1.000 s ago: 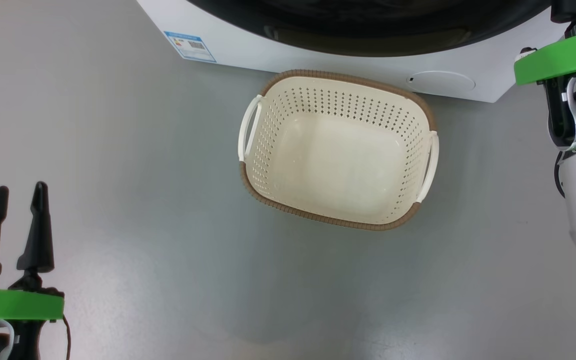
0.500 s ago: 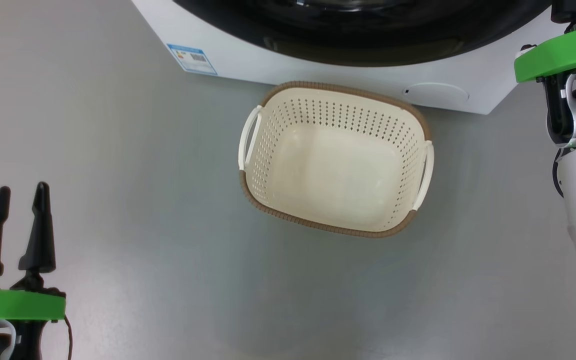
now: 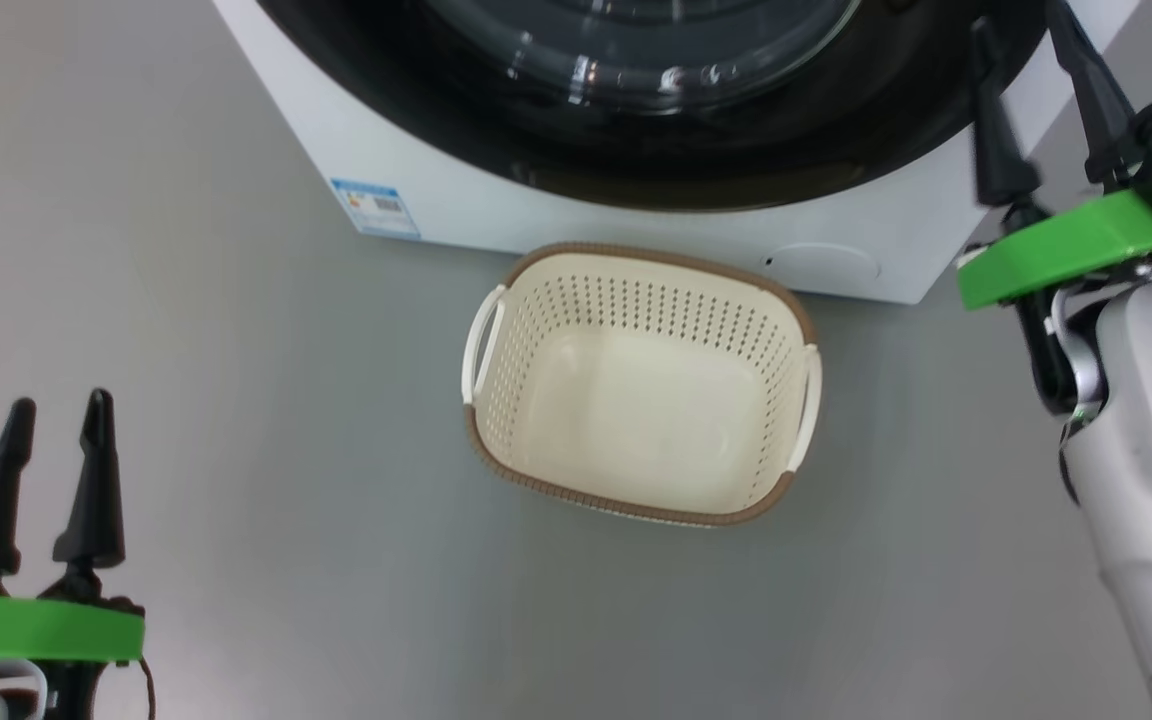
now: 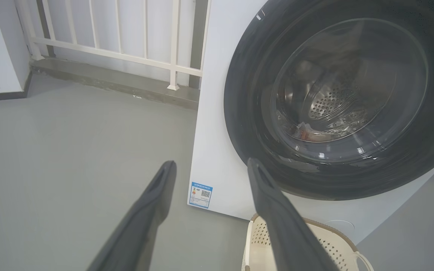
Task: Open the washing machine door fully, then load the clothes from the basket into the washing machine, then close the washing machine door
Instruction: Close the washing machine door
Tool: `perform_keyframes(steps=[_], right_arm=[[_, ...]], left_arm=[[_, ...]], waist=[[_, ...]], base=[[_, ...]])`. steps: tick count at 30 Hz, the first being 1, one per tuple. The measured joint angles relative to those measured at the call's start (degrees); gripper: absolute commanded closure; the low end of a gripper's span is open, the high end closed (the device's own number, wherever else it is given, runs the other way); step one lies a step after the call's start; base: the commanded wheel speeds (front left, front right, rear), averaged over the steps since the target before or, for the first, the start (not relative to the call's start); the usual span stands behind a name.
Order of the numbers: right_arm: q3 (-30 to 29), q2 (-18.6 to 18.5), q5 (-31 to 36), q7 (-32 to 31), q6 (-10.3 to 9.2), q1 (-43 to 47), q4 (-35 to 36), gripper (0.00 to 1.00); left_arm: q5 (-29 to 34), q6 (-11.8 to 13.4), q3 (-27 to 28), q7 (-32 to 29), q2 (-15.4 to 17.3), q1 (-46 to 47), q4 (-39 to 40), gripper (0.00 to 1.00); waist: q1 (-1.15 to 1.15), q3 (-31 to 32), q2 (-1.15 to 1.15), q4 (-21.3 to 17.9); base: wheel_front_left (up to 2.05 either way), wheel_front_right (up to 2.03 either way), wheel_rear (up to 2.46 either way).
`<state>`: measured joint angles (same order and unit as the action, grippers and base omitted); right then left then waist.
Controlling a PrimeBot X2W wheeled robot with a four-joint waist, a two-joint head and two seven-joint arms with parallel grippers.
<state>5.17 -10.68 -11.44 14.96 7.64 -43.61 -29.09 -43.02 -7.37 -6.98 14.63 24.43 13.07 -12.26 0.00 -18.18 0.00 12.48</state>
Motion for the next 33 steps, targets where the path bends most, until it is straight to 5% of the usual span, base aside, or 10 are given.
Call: perform_keyframes(steps=[10,33], right_arm=[[5.34,-0.31,-5.32,0.0,0.0,7.69,4.57,0.0],[7.23,-0.62,-10.79,-0.08,0.0,25.08,10.79,0.0]], left_arm=[[2.42,0.0,0.26,0.0,-0.86,-3.07,-0.1,0.0],[4.17,0.0,1.68,0.0,-3.85,-9.17,0.11,0.0]], waist=[[0.0,5.78,0.0,-4.08],[0.0,15.62,0.0,-14.55]], base=[[0.0,0.0,0.0],[0.0,0.0,0.0]])
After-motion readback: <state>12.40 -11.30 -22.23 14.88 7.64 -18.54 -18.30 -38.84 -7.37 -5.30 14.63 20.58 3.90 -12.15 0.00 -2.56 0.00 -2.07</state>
